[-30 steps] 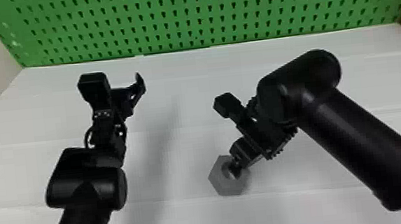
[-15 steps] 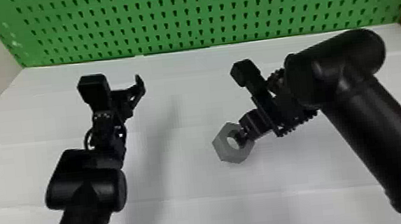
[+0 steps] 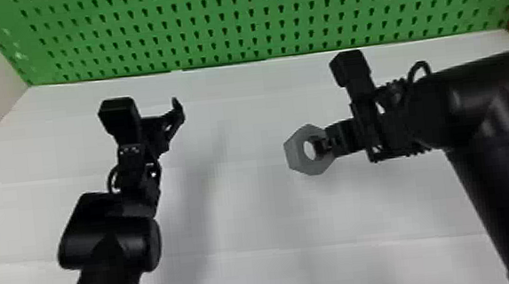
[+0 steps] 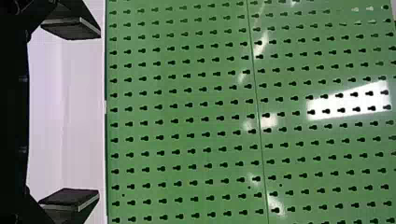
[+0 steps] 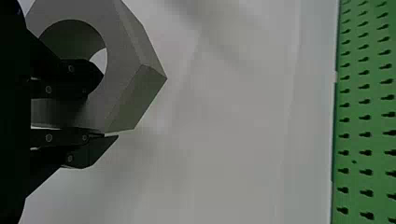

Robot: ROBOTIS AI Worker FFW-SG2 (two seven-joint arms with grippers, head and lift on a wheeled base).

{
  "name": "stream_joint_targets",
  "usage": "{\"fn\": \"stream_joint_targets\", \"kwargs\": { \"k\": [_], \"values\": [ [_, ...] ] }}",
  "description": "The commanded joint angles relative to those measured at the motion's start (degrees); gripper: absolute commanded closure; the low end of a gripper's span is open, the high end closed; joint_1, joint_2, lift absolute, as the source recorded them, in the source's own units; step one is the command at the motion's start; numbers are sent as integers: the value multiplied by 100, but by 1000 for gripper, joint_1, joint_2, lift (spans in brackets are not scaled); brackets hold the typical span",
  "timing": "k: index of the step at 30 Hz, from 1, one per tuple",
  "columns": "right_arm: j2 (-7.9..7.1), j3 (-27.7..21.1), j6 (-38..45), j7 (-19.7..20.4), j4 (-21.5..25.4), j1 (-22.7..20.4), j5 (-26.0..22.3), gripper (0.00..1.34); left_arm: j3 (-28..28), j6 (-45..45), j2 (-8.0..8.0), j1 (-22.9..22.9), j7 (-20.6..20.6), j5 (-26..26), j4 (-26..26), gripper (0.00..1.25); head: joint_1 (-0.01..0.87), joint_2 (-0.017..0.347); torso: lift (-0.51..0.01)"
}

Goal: Pick up the hex nut

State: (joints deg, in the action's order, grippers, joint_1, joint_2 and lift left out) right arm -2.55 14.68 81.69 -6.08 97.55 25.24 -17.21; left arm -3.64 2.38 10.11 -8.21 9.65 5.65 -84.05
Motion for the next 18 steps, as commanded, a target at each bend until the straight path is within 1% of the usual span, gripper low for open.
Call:
{"fn": "stream_joint_targets", "kwargs": {
  "k": [1,7,12,18],
  "values": [
    [70,-378,-566,2,326,-318,218,1046,4,8,0,22,2,6,-15,87,785,149,-84],
    [70,-712,-1138,2,511,-582,288,1046,-5,8,0,39,2,15,-24,87,785,149,-84],
    [114,-959,-1885,2,713,-889,420,1046,-14,8,0,48,2,32,-24,87,785,149,-84],
    [149,-1249,-2562,2,792,-1170,455,1046,-23,8,0,57,2,41,-33,87,785,149,-84]
  ]
}}
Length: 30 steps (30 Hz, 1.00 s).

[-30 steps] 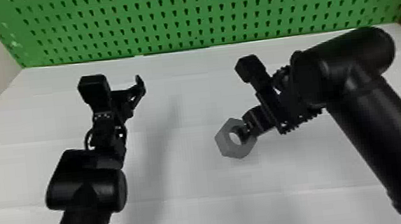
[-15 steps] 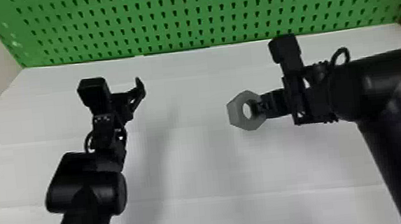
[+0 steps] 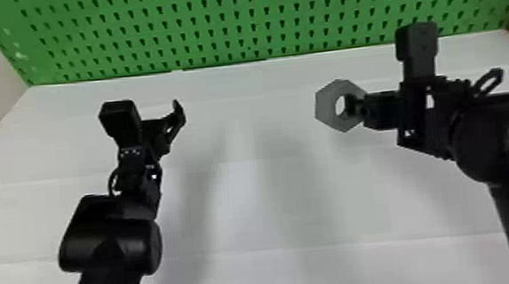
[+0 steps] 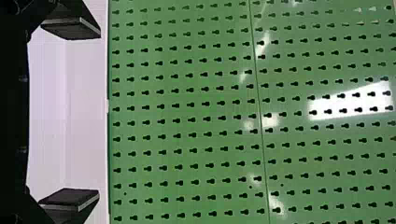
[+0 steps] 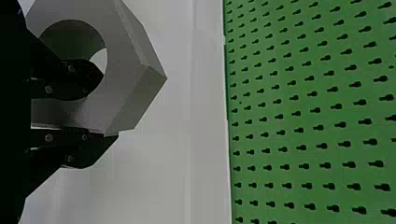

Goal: Pick up the hex nut

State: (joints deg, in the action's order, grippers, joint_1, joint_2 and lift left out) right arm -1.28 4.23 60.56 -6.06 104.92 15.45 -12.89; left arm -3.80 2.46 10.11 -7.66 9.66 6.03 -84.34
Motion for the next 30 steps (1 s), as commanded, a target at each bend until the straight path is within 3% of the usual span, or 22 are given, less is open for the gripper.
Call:
{"fn": "stream_joint_targets", "kwargs": {
  "k": [1,7,19,30],
  "values": [
    [22,-256,-615,0,73,-262,32,1046,-6,0,0,2,1,4,-4,87,785,149,-84],
    [133,-537,-1652,0,99,-657,182,1046,-15,0,0,19,1,30,-4,87,785,149,-84],
    [133,-1020,-3823,0,-174,-1290,569,1046,-33,0,0,10,1,74,-4,87,785,149,-84],
    [133,-976,-5194,105,-569,-1615,692,1046,-41,0,-9,10,1,109,-4,87,785,149,-84]
  ]
}}
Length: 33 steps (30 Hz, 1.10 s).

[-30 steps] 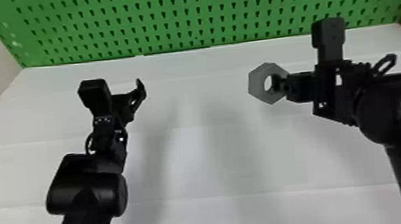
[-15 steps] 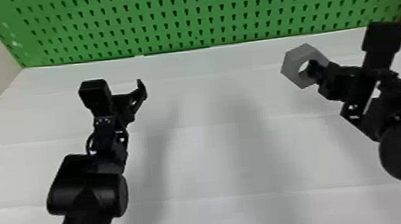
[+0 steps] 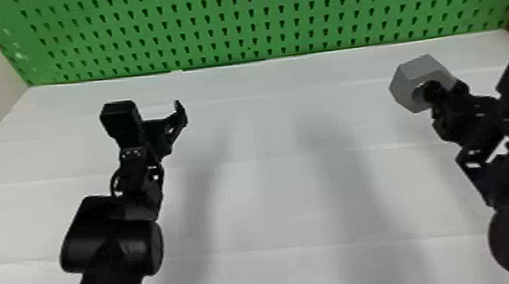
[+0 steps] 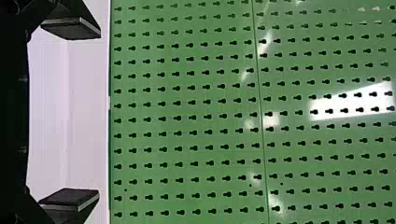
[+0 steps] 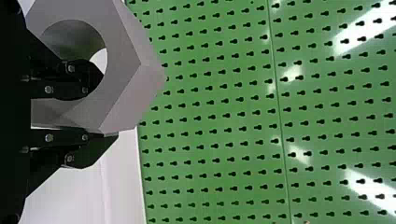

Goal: Pick up the hex nut

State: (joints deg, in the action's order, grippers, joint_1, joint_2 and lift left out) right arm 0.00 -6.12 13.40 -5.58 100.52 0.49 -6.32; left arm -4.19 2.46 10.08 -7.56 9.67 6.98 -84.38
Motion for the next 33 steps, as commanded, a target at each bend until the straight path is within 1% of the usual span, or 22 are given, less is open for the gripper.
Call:
{"fn": "stream_joint_targets", "kwargs": {
  "k": [1,14,18,29,33],
  "values": [
    [5,67,-540,75,-147,-145,69,1046,-12,0,-6,-9,0,14,0,87,785,149,-84],
    [5,181,-1340,206,-340,-515,175,1046,-21,0,-6,-18,0,40,0,87,785,149,-84],
    [5,208,-1402,259,-340,-585,175,1046,-30,0,-6,-18,0,40,0,87,785,149,-84],
    [5,269,-1411,268,-358,-541,307,1046,-91,-158,-6,-53,0,119,0,87,785,149,-84],
    [5,287,-1411,285,-358,-523,324,1046,-126,-255,-6,-62,-9,75,-43,87,785,149,-84]
  ]
}}
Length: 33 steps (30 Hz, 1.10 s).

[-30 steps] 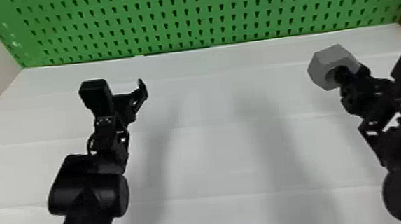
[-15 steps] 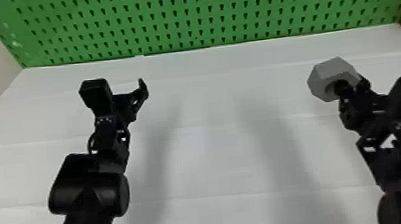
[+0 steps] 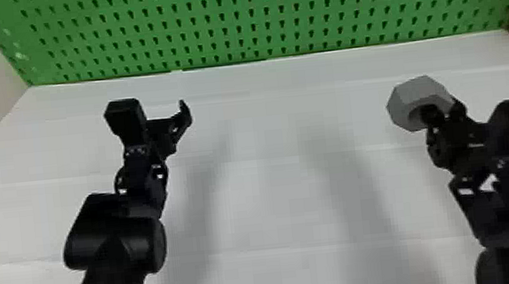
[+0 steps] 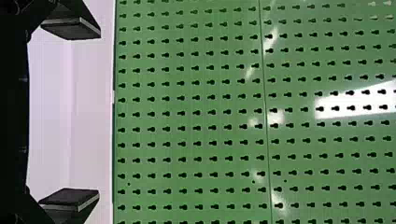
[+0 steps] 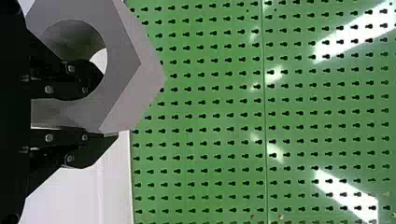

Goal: Pick up the hex nut

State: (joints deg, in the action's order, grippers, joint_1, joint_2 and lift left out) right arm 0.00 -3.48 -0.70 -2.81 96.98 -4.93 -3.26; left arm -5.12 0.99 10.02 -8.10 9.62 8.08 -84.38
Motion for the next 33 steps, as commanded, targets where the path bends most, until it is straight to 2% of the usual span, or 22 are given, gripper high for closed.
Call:
{"fn": "stream_joint_targets", "kwargs": {
  "k": [1,18,33],
  "values": [
    [5,40,-18,9,-3,18,18,1046,-42,-169,0,-7,-4,-44,-70,87,785,149,-84],
    [5,163,-79,79,-21,89,45,1046,-112,-433,0,-51,-179,-246,-193,87,785,149,-84],
    [5,269,-70,88,-56,124,97,1046,-103,-583,0,-16,-214,-184,-272,87,785,149,-84]
  ]
}}
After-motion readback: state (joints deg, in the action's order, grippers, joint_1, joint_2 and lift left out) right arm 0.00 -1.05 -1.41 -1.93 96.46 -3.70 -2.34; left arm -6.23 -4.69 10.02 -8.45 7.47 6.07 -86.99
